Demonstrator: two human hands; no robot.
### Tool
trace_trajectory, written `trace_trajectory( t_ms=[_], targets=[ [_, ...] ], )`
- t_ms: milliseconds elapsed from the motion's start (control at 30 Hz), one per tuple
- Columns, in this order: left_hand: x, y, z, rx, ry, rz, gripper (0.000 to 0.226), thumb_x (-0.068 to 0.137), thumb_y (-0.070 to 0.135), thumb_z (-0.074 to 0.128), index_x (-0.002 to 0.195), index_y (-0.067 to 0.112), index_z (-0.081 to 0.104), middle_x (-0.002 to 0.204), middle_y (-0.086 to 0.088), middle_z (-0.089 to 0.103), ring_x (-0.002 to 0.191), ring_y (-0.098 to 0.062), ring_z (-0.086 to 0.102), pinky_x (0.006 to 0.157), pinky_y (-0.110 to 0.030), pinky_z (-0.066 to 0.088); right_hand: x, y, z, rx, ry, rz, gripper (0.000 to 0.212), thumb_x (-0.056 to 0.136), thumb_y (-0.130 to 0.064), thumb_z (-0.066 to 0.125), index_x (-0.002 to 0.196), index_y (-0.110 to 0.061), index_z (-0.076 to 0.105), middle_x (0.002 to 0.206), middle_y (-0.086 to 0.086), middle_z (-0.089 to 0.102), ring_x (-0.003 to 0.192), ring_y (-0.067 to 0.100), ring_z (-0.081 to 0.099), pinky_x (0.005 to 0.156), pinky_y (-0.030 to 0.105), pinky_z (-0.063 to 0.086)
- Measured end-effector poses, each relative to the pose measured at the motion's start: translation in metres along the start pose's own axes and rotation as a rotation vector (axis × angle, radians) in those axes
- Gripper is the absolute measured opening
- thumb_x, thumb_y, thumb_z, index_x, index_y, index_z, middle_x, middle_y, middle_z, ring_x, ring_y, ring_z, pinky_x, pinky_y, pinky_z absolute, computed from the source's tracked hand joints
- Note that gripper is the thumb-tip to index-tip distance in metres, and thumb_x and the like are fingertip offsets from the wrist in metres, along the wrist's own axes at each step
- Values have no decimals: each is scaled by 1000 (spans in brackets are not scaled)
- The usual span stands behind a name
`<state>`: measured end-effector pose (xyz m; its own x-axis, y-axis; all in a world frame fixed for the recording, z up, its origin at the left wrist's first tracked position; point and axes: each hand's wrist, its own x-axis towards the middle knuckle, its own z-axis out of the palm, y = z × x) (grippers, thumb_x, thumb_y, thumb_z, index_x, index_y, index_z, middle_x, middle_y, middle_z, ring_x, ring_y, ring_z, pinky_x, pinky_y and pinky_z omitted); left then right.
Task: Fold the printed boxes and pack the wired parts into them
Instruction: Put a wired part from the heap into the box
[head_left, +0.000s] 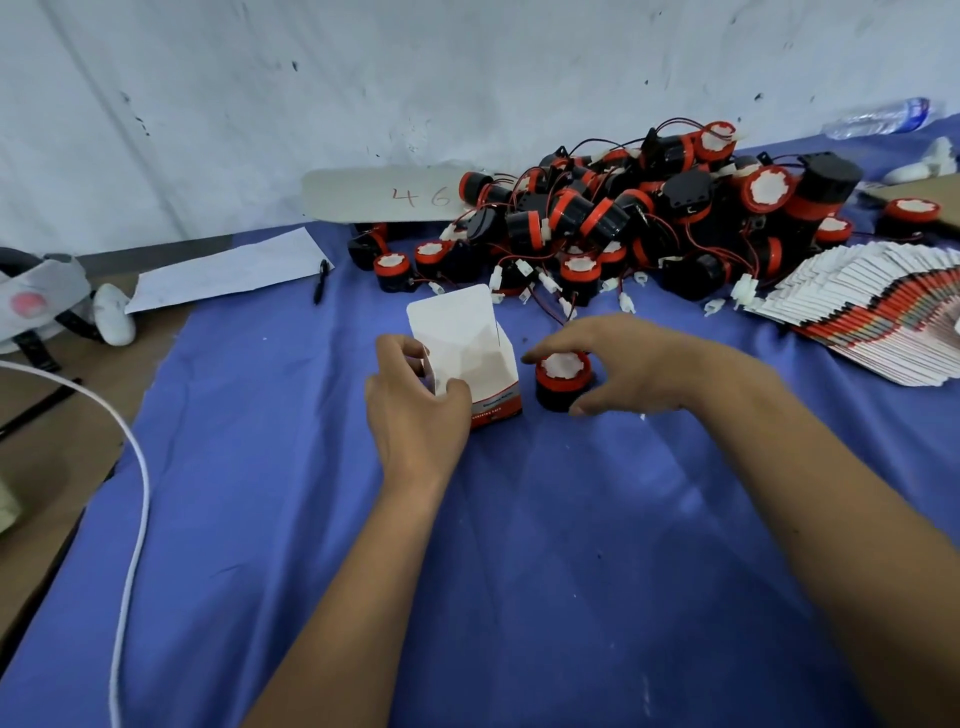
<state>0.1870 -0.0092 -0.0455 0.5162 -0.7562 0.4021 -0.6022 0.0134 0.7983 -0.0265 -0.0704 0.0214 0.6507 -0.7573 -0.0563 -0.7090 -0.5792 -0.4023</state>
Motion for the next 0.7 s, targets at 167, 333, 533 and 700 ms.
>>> trace_trajectory(
  t_ms=[167,333,533,700],
  targets=[
    [0,0,-3,-57,-2,-30,32,80,11,66,103,22,46,91,13,59,78,-9,60,58,-26,38,-5,-13,-9,70,51,11,51,79,-41,85,125,-28,68,121,-8,67,104,12,62,91,33,52],
    [-2,1,1,-76,-9,34,26,81,29,58,104,25,46,87,13,62,75,-5,61,58,-25,40,-13,-54,-19,785,116,-273,29,96,-32,67,117,-12,70,110,6,75,101,25,73,83,40,61],
    [0,-3,0,-78,-79,60,29,78,27,64,104,23,53,84,11,66,74,-7,63,58,-26,47,16,-80,12,317,292,-185,39,90,-38,75,117,-14,61,109,1,67,99,20,63,86,40,53],
    [3,-4,-1,-117,-81,53,12,98,31,60,99,28,49,89,15,66,79,-4,63,59,-23,42,18,-66,22,-28,383,-89,57,80,-43,82,124,-19,55,117,-2,65,106,21,57,89,42,51]
  ],
)
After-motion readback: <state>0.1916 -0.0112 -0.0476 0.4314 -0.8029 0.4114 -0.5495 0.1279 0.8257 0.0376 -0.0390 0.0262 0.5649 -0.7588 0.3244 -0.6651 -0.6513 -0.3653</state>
